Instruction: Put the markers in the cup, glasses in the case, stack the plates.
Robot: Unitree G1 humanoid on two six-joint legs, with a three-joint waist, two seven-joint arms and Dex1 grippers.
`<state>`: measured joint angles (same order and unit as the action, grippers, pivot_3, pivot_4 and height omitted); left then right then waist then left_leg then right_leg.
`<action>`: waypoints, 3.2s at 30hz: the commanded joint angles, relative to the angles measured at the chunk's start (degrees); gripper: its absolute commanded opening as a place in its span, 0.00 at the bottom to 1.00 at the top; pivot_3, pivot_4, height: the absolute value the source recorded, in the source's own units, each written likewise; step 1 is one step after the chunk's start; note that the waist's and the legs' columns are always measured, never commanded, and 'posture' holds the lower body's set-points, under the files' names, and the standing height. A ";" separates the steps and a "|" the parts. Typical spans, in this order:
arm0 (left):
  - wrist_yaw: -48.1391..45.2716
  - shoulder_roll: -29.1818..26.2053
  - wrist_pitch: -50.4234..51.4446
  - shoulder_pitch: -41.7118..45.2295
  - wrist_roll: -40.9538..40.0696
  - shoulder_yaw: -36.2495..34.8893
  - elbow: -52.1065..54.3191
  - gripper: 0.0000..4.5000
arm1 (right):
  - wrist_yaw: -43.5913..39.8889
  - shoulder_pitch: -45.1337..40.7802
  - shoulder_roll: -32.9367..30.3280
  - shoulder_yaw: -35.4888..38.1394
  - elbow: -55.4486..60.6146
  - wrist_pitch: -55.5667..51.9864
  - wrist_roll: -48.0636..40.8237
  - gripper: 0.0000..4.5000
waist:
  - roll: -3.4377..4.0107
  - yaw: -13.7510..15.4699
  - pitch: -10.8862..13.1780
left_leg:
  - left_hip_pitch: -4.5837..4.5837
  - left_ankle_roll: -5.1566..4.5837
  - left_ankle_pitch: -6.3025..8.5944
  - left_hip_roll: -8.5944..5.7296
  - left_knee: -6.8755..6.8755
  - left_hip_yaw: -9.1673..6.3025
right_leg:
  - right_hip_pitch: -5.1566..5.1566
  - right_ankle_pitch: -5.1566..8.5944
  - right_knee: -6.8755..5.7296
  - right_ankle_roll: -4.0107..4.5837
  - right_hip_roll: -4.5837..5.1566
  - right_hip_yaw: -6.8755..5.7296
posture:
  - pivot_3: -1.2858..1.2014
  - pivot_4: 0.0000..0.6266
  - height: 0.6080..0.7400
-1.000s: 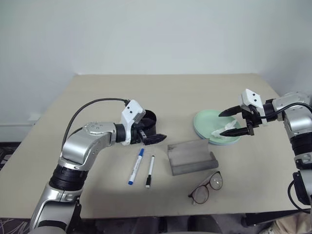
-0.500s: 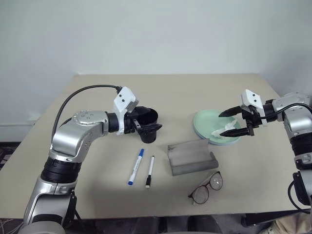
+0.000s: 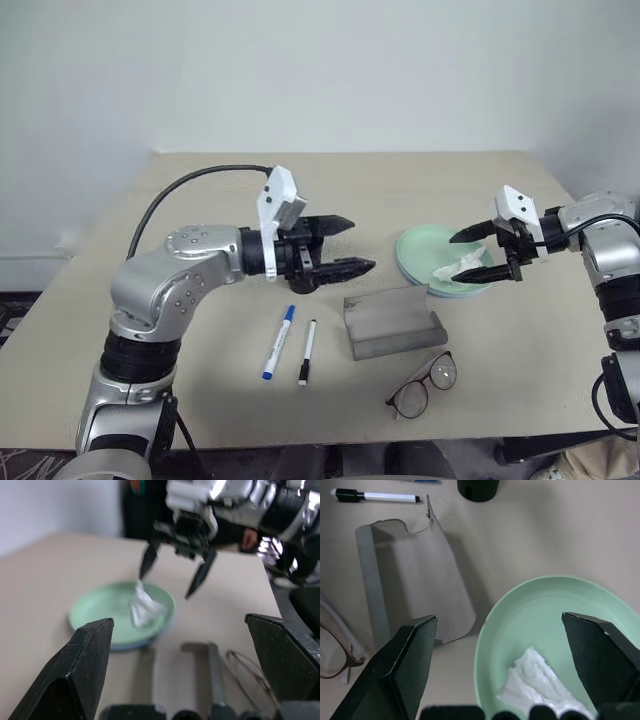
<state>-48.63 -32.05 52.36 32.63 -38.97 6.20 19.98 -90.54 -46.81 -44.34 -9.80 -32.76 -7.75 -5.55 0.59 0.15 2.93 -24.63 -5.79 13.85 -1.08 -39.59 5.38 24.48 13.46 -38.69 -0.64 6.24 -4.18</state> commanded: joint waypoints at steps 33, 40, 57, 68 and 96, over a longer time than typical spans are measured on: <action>3.86 13.82 28.13 8.03 -3.53 14.92 -9.53 1.00 | 1.89 4.13 -1.38 2.18 8.08 -3.55 -2.02 0.96 | -0.07 0.04 0.04 | -0.02 -0.06 0.03 0.00 -0.09 -0.08 | -0.02 0.01 0.00 -0.01 0.06 -0.03 | 0.52 0.00 0.70; 3.73 15.68 27.81 9.05 -1.68 18.40 -14.45 1.00 | 2.60 6.22 -2.07 2.48 10.90 -4.93 -3.14 0.96 | -0.07 0.05 0.04 | -0.02 -0.06 0.04 0.00 -0.09 -0.10 | -0.01 0.01 0.00 -0.01 0.09 -0.03 | 0.52 0.00 0.70; 4.94 19.50 28.95 8.38 -1.45 20.65 -16.54 1.00 | 4.74 12.07 -3.48 3.01 18.45 -9.08 -5.85 0.96 | -0.08 0.06 0.05 | -0.03 -0.39 0.23 -0.02 -0.09 -0.12 | -0.02 0.02 0.04 -0.03 0.16 -0.04 | 0.52 0.00 0.70; 5.41 23.48 26.41 7.99 1.64 23.45 -22.12 1.00 | 5.68 13.84 -4.38 3.46 21.08 -10.71 -6.90 0.96 | -0.09 0.27 0.05 | -0.03 -0.47 0.28 -0.02 -0.11 -0.13 | -0.04 0.02 0.06 -0.04 0.18 -0.08 | 0.52 0.00 0.70; 2.91 23.33 23.71 8.94 5.56 25.20 -23.84 0.11 | 6.33 13.66 -4.39 2.75 20.56 -10.53 -6.93 0.97 | -0.10 0.33 0.06 | -0.11 -0.54 0.32 -0.02 -0.14 -0.37 | -0.21 0.13 0.24 -0.35 0.73 -1.19 | 0.52 0.00 0.70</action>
<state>-45.22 -8.68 76.83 40.06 -33.78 31.16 -4.79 -84.32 -31.11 -48.25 -8.33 -12.49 -19.12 -11.81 0.49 0.48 2.98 -24.74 -6.32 14.17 -1.11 -39.73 5.00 24.27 13.59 -38.45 -1.00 6.97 -5.38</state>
